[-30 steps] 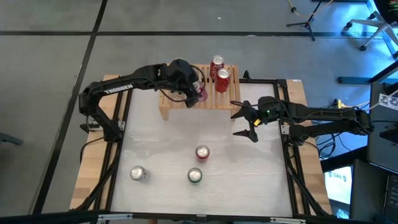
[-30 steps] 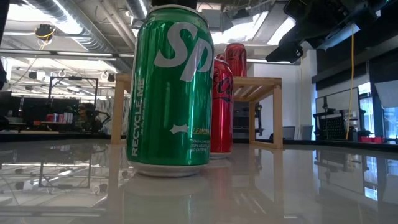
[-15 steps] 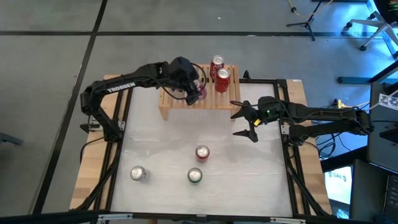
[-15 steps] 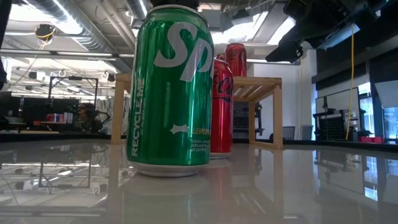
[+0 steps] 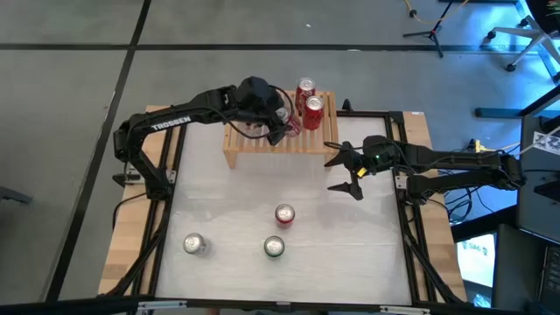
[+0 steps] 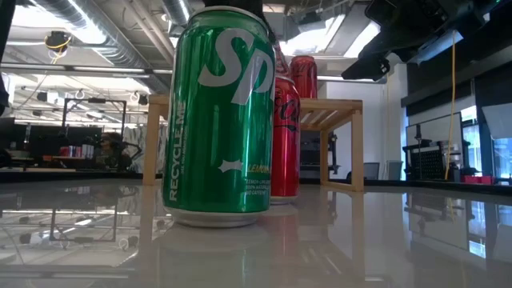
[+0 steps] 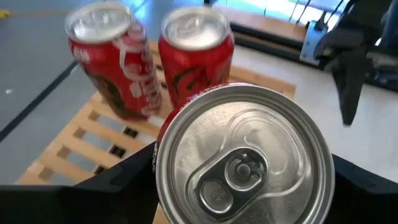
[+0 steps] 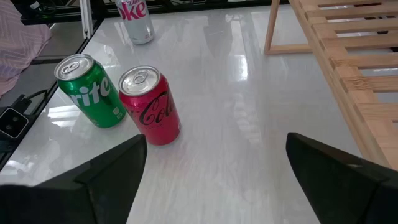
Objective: Place canned beverage on shelf
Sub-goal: Put the red/white soda can on the shelf
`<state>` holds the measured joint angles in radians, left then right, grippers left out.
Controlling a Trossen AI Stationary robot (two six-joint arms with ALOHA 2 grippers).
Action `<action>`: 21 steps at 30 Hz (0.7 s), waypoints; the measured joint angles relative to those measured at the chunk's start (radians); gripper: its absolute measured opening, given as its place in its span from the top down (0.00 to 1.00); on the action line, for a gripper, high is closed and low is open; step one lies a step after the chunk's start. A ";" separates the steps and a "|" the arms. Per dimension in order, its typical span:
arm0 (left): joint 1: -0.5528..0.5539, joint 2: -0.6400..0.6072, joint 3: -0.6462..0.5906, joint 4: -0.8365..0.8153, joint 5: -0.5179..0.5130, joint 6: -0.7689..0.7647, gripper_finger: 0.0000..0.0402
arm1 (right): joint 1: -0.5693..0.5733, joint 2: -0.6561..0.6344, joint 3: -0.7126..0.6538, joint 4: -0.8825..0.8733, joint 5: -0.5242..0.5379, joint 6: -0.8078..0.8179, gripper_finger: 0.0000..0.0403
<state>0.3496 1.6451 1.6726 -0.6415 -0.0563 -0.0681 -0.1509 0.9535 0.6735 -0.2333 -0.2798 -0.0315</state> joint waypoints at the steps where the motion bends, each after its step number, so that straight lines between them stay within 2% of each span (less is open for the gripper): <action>1: 0.001 0.000 0.000 0.013 0.000 0.000 0.29 | 0.000 0.000 0.000 0.000 0.000 0.000 0.06; 8: 0.033 0.004 0.000 0.022 0.063 -0.001 0.29 | 0.000 0.000 0.000 0.000 0.000 0.000 0.06; 21: 0.050 0.054 -0.001 -0.014 0.087 0.000 0.29 | 0.000 0.000 0.000 0.000 0.000 0.000 0.06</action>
<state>0.3992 1.6994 1.6714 -0.6555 0.0303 -0.0681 -0.1505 0.9539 0.6735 -0.2337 -0.2800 -0.0315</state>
